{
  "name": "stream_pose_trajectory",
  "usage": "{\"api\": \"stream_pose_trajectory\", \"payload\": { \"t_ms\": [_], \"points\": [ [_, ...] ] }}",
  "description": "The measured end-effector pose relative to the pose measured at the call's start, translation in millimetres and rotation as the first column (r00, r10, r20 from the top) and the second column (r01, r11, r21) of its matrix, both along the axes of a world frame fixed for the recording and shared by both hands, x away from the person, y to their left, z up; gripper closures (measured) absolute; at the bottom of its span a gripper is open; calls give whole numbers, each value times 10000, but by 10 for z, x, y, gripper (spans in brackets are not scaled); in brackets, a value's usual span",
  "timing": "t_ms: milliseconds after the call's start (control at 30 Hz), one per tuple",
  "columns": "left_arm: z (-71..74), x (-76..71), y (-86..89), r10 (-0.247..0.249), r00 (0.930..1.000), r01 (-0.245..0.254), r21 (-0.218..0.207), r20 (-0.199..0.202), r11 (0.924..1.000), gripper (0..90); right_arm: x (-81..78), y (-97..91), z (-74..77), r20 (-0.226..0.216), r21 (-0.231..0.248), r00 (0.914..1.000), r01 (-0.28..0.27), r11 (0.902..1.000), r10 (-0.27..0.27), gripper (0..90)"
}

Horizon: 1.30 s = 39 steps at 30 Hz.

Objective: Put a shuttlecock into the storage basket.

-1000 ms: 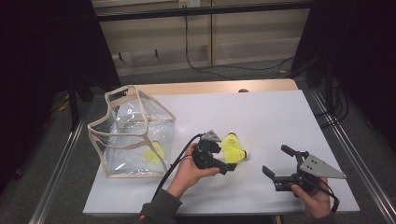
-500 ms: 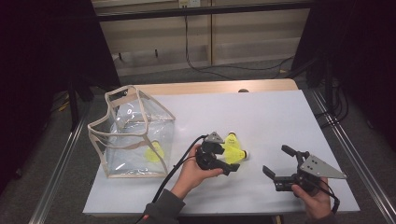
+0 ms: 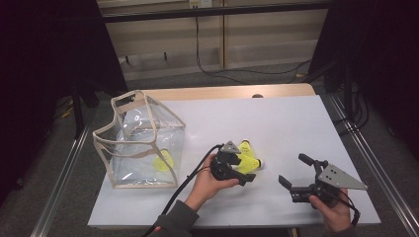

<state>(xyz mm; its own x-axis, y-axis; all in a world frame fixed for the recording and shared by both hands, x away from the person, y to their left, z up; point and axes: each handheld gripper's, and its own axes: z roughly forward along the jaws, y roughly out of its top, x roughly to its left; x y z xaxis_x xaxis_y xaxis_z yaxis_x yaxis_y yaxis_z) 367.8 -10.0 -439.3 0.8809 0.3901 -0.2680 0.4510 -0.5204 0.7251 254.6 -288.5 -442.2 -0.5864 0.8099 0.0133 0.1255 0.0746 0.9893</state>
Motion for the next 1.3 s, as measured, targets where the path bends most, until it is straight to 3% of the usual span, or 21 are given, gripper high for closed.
{"api": "stream_pose_trajectory", "payload": {
  "t_ms": [133,533,700,933,1300],
  "points": [
    [-22,6,-19,-81,9999,78,163,135,9998,258,-1,-3,1,0,10,10000,13,10000,-13,13],
    [-37,28,-63,-3,9980,-3,96,629,10000,407,-3,-3,0,-1,-21,10000,14,10000,-14,14],
    [-67,43,-78,103,9978,-110,94,652,9999,423,-4,-8,0,37,-5,10000,31,10000,-31,14],
    [-84,43,-108,-55,9993,55,3,373,10000,423,-4,-7,0,52,1,10000,17,10000,-17,14],
    [-73,70,-101,-42,9977,46,-48,670,10000,421,-8,-9,3,48,-38,10000,51,10000,-51,14]
  ]
}}
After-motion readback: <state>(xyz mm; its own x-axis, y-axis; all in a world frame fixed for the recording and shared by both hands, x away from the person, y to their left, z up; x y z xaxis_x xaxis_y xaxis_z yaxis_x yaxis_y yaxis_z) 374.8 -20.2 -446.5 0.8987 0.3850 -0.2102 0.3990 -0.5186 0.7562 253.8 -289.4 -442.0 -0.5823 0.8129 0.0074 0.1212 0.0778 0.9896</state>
